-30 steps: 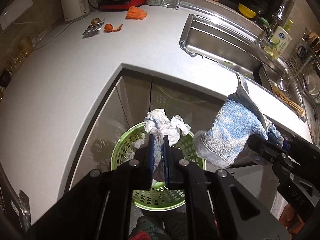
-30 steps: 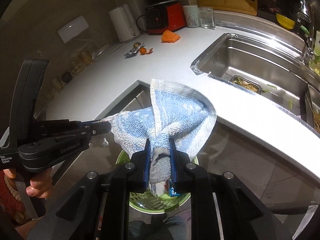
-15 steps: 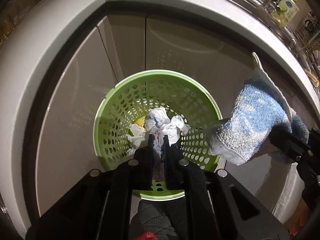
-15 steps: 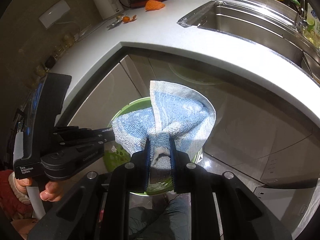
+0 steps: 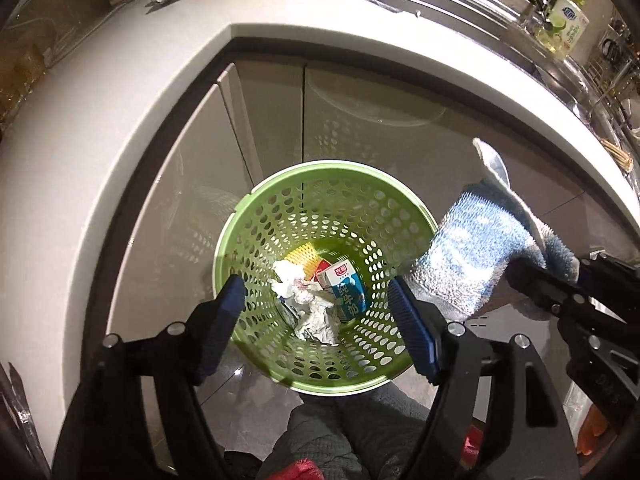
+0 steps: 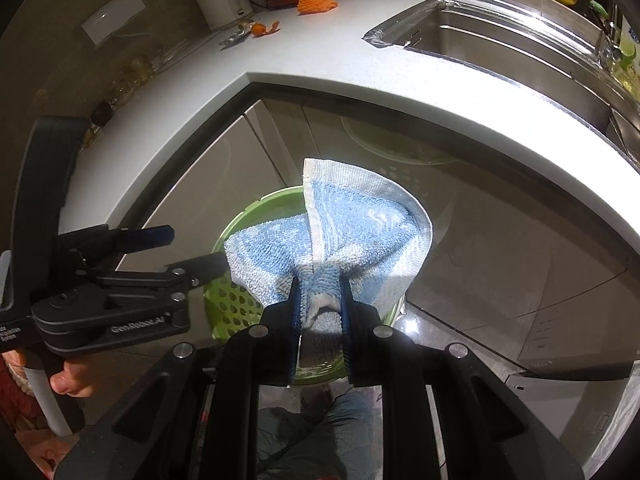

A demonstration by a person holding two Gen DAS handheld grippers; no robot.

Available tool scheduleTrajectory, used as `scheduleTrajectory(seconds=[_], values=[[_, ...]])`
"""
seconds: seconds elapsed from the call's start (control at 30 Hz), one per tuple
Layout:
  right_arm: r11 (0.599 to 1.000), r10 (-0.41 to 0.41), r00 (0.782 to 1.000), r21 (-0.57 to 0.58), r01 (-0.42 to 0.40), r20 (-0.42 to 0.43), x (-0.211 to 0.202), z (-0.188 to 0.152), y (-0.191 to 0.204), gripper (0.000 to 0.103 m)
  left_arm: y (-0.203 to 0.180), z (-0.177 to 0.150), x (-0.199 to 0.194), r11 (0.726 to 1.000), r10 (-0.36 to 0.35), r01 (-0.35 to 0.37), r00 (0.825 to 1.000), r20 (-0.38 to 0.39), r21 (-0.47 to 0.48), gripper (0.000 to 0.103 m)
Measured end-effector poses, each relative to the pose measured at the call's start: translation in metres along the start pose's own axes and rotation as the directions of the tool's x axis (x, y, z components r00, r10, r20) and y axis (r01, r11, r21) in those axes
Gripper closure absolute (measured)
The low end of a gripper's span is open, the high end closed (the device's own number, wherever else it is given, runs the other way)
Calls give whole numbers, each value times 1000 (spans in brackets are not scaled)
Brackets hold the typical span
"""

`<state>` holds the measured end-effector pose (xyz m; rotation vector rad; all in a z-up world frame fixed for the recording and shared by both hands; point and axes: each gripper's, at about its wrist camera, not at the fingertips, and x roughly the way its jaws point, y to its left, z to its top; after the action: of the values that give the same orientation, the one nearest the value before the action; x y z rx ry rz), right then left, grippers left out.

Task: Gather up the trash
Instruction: 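Carry the tissues and blue towel down and drop both into the green basket, then grasp the orange peel with the left tool while the right tool grasps the orange foam net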

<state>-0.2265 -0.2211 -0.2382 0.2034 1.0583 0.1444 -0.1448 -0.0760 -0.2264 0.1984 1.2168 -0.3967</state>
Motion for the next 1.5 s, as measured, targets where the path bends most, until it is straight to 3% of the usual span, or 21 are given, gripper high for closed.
scheduleTrajectory(seconds=[0.17, 0.23, 0.27, 0.33, 0.43, 0.5, 0.7, 0.97, 1.17, 1.3, 1.5], values=[[1000, 11, 1000, -27, -11, -15, 8, 0, 12, 82, 27, -2, -43, 999, 32, -28, 996, 89, -47, 23], [999, 5, 999, -43, -7, -36, 15, -1, 19, 74, 38, -4, -58, 996, 62, -54, 991, 119, -72, 21], [999, 1, 999, -45, -3, -44, 19, -1, 22, 58, 45, -6, -65, 995, 71, -60, 989, 132, -85, 20], [999, -18, 999, -44, 16, -41, 21, -1, 28, 36, 58, -8, -75, 991, 80, -63, 986, 148, -116, 19], [998, -24, 999, -58, 22, -34, 19, 2, 39, 32, 74, -12, -88, 985, 97, -71, 981, 168, -157, 19], [997, -37, 999, -66, 35, -17, 14, 6, 47, 23, 82, -14, -96, 982, 107, -76, 978, 177, -174, 19], [993, -59, 996, -100, 65, 66, -14, 21, 71, 10, 93, -19, -114, 981, 134, -96, 964, 231, -166, 17], [990, -58, 988, -116, 75, 143, -39, 39, 79, 3, 89, -6, -129, 985, 109, -64, 952, 286, -162, 13], [989, -46, 985, -131, 68, 168, -37, 76, 62, 3, 89, 21, -122, 978, 112, -54, 950, 290, -201, 13], [984, -24, 986, -171, 52, 165, -22, 120, 46, 3, 83, 58, -114, 972, 147, -79, 938, 313, -220, 13], [959, 35, 989, -283, 7, 144, 16, 213, 23, 3, 77, 145, -84, 948, 193, -93, 928, 319, -303, 13]])
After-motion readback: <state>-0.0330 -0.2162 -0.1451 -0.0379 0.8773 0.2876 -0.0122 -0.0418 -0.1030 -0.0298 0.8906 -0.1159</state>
